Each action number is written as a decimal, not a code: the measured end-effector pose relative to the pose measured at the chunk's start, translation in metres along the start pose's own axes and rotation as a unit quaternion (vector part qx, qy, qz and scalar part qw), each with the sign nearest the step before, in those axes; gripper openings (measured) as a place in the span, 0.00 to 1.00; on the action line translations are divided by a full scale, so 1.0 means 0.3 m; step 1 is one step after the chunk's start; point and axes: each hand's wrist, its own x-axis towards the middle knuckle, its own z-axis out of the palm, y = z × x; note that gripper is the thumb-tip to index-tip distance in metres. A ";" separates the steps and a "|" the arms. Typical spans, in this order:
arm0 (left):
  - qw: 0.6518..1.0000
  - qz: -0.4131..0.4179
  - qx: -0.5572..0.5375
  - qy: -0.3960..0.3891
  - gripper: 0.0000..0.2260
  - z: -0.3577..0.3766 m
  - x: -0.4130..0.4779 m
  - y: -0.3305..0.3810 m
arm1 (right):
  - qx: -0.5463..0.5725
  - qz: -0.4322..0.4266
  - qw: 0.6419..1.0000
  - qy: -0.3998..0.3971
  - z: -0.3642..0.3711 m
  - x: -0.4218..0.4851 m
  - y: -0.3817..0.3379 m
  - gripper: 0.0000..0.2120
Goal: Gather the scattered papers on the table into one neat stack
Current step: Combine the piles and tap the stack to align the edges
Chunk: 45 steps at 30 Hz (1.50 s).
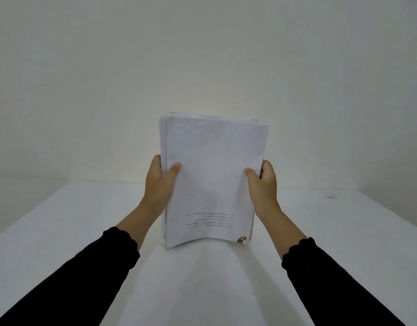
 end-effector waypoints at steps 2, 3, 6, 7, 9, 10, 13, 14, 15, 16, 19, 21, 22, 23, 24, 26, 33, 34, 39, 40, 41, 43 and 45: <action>1.000 -0.012 -0.006 0.007 0.05 -0.006 -0.005 -0.005 | 0.005 0.008 1.000 -0.002 -0.003 -0.004 0.001 0.06; 1.000 -0.022 -0.006 0.007 0.06 -0.010 -0.010 -0.011 | 0.005 0.017 1.000 -0.002 -0.004 -0.006 0.006 0.07; 0.999 -0.045 0.000 -0.005 0.03 -0.013 -0.024 -0.034 | 0.000 0.045 0.999 -0.006 -0.003 -0.009 0.021 0.06; 0.999 -0.046 0.003 -0.009 0.03 -0.009 -0.026 -0.034 | -0.006 0.046 0.999 -0.008 0.001 -0.009 0.021 0.04; 0.999 -0.037 0.010 -0.005 0.03 -0.003 -0.025 -0.025 | -0.021 0.029 0.999 -0.004 0.007 -0.007 0.012 0.04; 0.999 -0.028 0.014 0.000 0.03 -0.001 -0.023 -0.019 | -0.022 0.017 1.000 -0.001 0.010 -0.006 0.005 0.05; 0.999 -0.031 0.004 0.012 0.06 -0.004 -0.019 -0.011 | -0.017 0.003 1.000 -0.001 0.011 -0.008 -0.007 0.06; 0.999 -0.043 0.000 0.008 0.07 -0.006 -0.020 -0.014 | -0.014 0.010 1.000 -0.003 0.008 -0.010 -0.006 0.07; 0.999 -0.054 0.001 0.001 0.08 -0.008 -0.023 -0.018 | -0.012 0.019 1.000 -0.006 0.005 -0.012 -0.002 0.09; 0.998 -0.064 0.007 -0.007 0.07 -0.009 -0.026 -0.023 | -0.009 0.028 1.000 -0.008 0.003 -0.014 0.002 0.10; 0.996 -0.081 0.026 -0.032 0.05 -0.005 -0.034 -0.032 | -0.011 0.039 0.999 -0.011 0.009 -0.015 0.008 0.11; 0.995 -0.081 0.027 -0.043 0.03 0.001 -0.033 -0.031 | -0.025 0.028 0.999 -0.010 0.013 -0.012 0.005 0.11; 0.995 -0.079 0.031 -0.044 0.04 0.003 -0.032 -0.031 | -0.033 0.021 0.999 -0.010 0.015 -0.012 0.002 0.12; 0.996 -0.076 0.037 -0.042 0.04 0.003 -0.030 -0.030 | -0.041 0.016 0.999 -0.010 0.015 -0.012 0.000 0.14; 0.996 -0.072 0.047 -0.038 0.04 0.000 -0.029 -0.031 | -0.047 0.011 0.999 -0.011 0.016 -0.012 -0.003 0.18; 0.995 -0.059 0.076 -0.027 0.03 -0.003 -0.027 -0.035 | -0.089 -0.023 0.996 0.006 0.019 -0.008 -0.009 0.30; 0.978 0.079 0.194 0.017 0.06 0.020 -0.012 0.001 | -0.397 -0.283 0.864 0.124 0.049 0.016 -0.120 0.43; 0.971 0.104 0.216 0.018 0.06 0.021 -0.006 0.012 | -0.413 -0.302 0.852 0.110 0.047 0.020 -0.140 0.43; 0.926 0.223 0.304 -0.006 0.05 0.036 0.018 0.064 | -0.420 -0.338 0.842 -0.007 0.047 0.044 -0.197 0.32; 0.917 0.240 0.320 -0.011 0.05 0.038 0.019 0.074 | -0.397 -0.330 0.856 -0.018 0.041 0.049 -0.203 0.28; 0.909 0.253 0.331 -0.014 0.05 0.039 0.020 0.082 | -0.369 -0.316 0.874 -0.025 0.032 0.053 -0.210 0.23; 0.895 0.274 0.351 -0.012 0.06 0.035 0.020 0.097 | -0.315 -0.270 0.909 -0.040 0.012 0.056 -0.218 0.13; 0.883 0.282 0.375 -0.007 0.08 0.027 0.024 0.108 | -0.283 -0.227 0.931 -0.048 -0.003 0.056 -0.208 0.07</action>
